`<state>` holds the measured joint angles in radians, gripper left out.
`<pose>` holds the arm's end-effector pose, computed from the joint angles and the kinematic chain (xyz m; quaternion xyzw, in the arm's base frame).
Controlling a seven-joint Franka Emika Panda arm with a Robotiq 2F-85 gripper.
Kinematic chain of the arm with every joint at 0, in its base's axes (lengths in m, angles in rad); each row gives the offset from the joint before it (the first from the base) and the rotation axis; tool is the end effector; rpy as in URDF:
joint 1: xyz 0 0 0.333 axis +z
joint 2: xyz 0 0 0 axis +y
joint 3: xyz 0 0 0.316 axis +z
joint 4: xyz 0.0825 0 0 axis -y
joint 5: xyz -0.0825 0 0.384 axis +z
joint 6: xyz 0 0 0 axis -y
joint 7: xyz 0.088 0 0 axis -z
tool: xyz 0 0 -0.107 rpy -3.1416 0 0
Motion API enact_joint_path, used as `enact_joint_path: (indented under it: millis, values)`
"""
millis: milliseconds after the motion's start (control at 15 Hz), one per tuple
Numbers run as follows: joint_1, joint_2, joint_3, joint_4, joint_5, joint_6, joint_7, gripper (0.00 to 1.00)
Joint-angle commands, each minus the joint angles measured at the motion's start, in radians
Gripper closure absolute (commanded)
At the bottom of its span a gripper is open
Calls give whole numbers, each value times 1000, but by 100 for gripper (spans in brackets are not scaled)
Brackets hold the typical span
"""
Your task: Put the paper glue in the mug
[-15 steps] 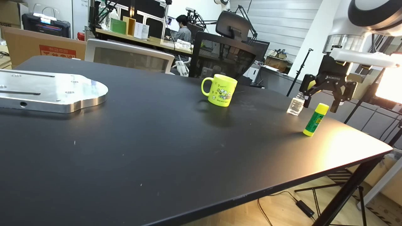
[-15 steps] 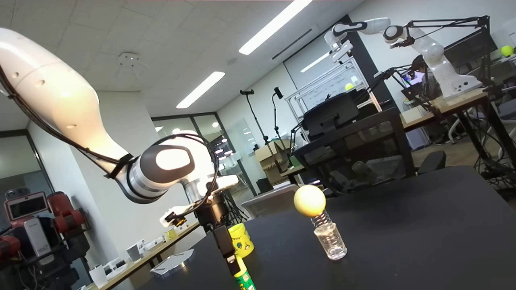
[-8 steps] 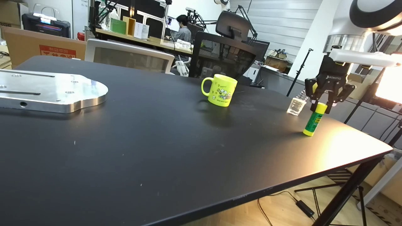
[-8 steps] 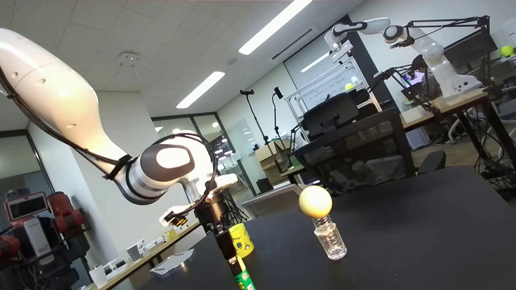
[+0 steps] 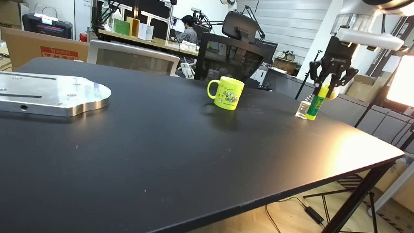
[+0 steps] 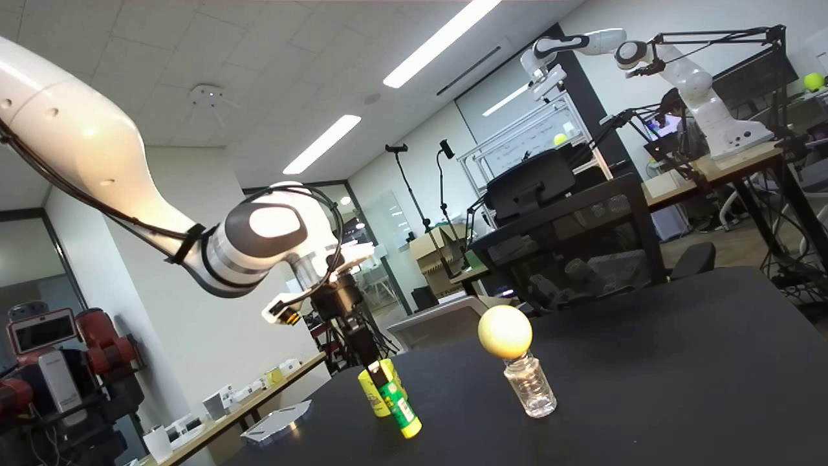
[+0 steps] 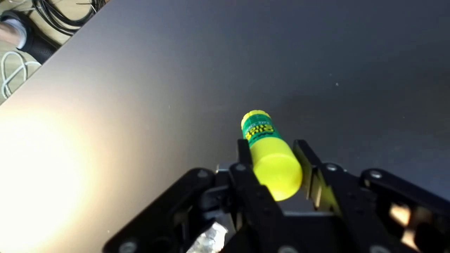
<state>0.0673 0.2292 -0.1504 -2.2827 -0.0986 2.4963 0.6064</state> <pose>0.5296 -0.0442 0.2532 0.9533 -0.2984 0.0051 0.0467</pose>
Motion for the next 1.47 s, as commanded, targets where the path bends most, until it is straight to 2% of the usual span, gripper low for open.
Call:
enact_joint_path:
  millis: [0, 133, 467, 533, 933, 1133, 1400]
  values:
    - [-12, -10, 18, 30, 0, -28, -9, 66]
    - [-14, -25, 31, 73, 4, -71, -23, 66]
    - [-14, -22, 34, 81, 4, -79, -30, 66]
    - [-14, -22, 34, 81, 4, -79, -30, 91]
    - [12, 93, 35, 379, -19, -130, 7, 91]
    - [55, 164, 70, 544, -11, -211, 8, 91]
    - [133, 254, 125, 660, -23, -262, -10, 91]
